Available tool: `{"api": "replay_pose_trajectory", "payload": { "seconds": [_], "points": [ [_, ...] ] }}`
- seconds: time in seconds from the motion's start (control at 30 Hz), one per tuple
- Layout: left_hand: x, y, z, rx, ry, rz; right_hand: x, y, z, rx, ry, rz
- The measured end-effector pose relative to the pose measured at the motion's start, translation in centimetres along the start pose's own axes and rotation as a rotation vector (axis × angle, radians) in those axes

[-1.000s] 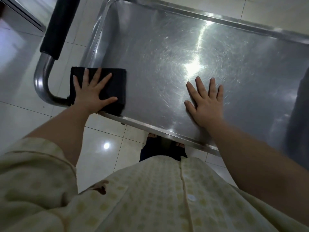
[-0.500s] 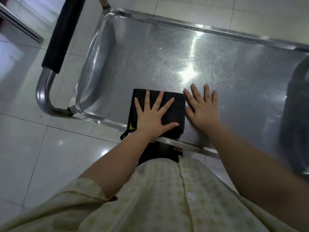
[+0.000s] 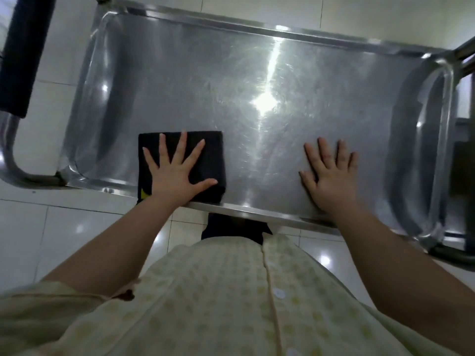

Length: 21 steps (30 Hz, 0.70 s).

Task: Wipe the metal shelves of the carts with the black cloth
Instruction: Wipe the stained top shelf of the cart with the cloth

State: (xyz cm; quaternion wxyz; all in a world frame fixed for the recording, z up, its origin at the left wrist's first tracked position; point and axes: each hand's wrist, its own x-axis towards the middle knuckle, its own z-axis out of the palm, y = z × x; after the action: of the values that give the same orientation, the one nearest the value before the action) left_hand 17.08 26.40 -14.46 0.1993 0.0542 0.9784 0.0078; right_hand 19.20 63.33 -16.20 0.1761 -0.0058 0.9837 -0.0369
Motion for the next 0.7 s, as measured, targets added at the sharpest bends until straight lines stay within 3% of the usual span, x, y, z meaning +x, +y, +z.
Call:
{"api": "replay_pose_trajectory", "payload": {
  "seconds": [0.23, 0.33, 0.4, 0.47, 0.53, 0.63, 0.7],
  "points": [
    [-0.4, 16.0, 0.3, 0.073, -0.077, 0.29, 0.2, 1.0, -0.5, 0.049, 0.009, -0.013],
    [-0.4, 16.1, -0.2, -0.025, -0.056, 0.328, 0.1, 1.3, -1.8, 0.368, 0.098, 0.07],
    [-0.5, 13.6, -0.8, -0.199, 0.037, 0.263, 0.3, -0.1, -2.8, 0.527, 0.169, 0.147],
    [0.2, 9.9, -1.6, -0.299, 0.103, 0.099, 0.6, -3.9, -3.5, 0.429, 0.16, 0.097],
    [1.4, 6.5, -2.1, -0.277, 0.045, -0.024, 0.6, -9.2, -3.1, 0.192, 0.037, -0.069],
    [2.8, 4.3, -1.8, -0.134, -0.002, 0.017, 0.0, -13.8, -1.4, 0.005, -0.054, -0.193],
    [3.2, 4.1, -1.2, -0.096, 0.007, 0.056, 0.0, -12.0, -1.1, -0.031, -0.048, -0.233]
  ]
}}
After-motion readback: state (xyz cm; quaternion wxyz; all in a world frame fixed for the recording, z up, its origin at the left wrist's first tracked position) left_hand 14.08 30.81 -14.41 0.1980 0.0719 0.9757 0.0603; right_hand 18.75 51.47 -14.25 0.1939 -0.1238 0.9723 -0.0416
